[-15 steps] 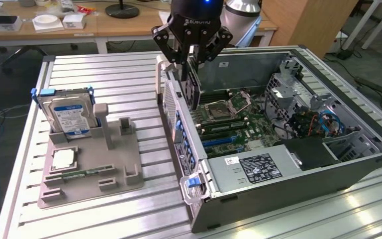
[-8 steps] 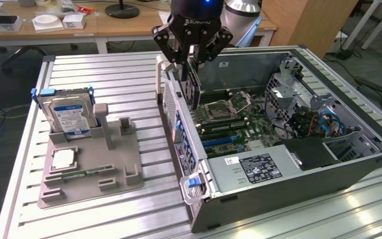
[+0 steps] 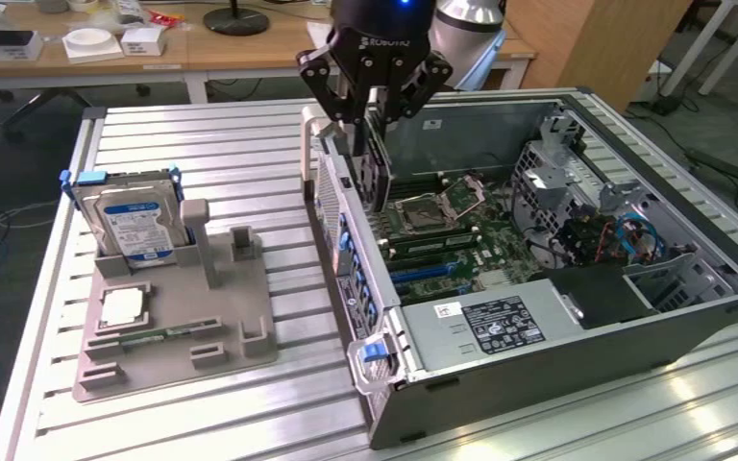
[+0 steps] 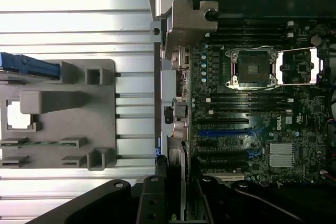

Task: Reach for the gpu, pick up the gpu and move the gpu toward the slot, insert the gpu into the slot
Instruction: 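Pick up the gpu and move the gpu toward the slot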

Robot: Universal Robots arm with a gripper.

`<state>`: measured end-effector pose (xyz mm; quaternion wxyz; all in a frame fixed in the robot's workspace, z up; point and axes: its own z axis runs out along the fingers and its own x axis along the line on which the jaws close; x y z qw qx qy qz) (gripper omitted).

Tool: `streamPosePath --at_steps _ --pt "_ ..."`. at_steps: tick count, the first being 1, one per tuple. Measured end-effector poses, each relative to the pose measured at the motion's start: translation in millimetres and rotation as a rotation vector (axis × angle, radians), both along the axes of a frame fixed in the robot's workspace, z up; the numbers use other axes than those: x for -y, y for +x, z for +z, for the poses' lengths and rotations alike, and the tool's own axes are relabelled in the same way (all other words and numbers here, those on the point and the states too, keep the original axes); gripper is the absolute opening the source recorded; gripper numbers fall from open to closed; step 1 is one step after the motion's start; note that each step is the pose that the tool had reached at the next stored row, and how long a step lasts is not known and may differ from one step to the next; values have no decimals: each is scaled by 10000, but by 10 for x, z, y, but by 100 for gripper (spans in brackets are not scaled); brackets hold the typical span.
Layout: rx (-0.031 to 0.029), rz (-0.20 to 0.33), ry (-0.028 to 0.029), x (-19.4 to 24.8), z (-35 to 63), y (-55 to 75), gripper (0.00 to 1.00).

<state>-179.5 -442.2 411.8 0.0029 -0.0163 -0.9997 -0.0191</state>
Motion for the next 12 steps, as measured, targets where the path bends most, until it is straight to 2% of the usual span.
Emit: streamPosePath --at_steps 12 --pt "-1 2 0 0 0 71 26"
